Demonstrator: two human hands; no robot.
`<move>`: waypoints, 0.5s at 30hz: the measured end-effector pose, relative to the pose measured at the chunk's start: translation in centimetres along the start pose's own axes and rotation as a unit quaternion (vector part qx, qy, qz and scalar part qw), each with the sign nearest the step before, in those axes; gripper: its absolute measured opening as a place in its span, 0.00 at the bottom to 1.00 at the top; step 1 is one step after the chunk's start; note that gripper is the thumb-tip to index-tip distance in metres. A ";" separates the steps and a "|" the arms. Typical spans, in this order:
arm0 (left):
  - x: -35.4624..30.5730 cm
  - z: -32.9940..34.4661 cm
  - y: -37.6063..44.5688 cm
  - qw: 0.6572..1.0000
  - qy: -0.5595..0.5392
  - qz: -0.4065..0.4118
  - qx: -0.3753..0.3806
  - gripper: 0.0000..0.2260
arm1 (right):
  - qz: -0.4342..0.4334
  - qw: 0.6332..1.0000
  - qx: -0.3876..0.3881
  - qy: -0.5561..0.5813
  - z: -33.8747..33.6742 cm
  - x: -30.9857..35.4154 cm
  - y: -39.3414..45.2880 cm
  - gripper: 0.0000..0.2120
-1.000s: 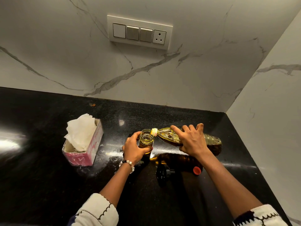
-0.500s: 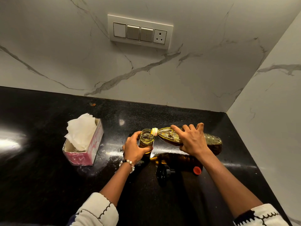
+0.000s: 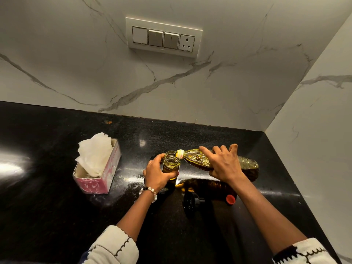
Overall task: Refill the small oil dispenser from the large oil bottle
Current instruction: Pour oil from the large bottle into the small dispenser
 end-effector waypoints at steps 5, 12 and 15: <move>0.2 0.1 0.0 1.000 -0.001 0.000 -0.001 0.33 | -0.002 1.000 -0.004 0.000 -0.1 0.0 0.0 0.45; 0.0 0.0 0.0 1.000 -0.001 -0.006 0.002 0.34 | 0.000 1.000 -0.003 -0.002 0.0 0.0 0.1 0.45; 0.1 0.0 0.1 1.000 -0.004 -0.010 0.006 0.35 | 0.003 1.000 -0.002 -0.002 -0.1 -0.1 0.0 0.44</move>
Point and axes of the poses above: each hand's wrist, its own y-axis towards the middle knuckle, its own z-axis out of the palm, x = y × z, the point moved 3 cm from there along y, towards the middle knuckle, and after that the axes turned 6 degrees about x, right-handed, at the moved point
